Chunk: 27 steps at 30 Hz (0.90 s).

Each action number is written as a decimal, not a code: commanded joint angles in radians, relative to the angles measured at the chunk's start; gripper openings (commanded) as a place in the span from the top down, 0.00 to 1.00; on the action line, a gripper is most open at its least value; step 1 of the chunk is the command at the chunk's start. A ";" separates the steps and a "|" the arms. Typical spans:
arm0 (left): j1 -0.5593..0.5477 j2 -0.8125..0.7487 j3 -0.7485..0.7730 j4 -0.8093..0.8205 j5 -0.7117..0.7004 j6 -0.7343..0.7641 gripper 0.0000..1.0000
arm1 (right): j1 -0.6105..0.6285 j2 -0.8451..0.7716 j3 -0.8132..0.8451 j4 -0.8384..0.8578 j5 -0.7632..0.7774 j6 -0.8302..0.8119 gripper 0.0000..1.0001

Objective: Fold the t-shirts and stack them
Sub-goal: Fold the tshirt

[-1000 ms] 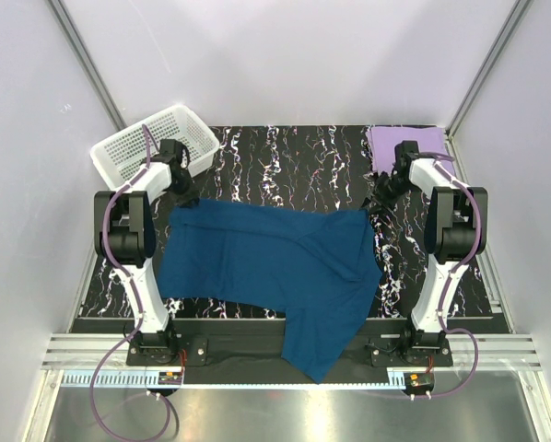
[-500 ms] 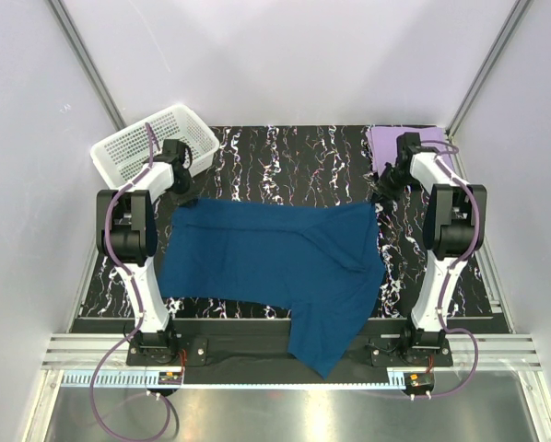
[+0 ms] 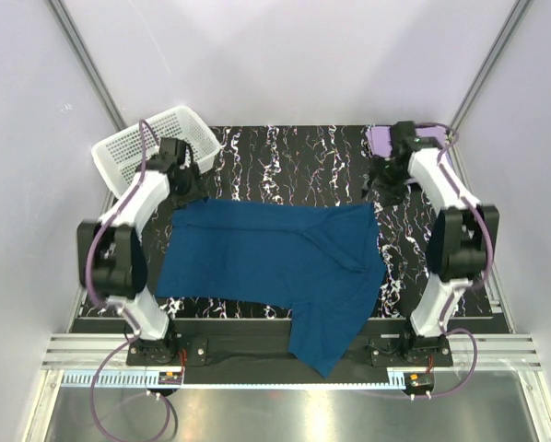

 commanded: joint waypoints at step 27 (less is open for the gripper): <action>-0.321 -0.422 -0.269 0.001 0.186 -0.034 0.46 | 0.503 0.004 -0.229 0.038 0.169 -0.032 0.44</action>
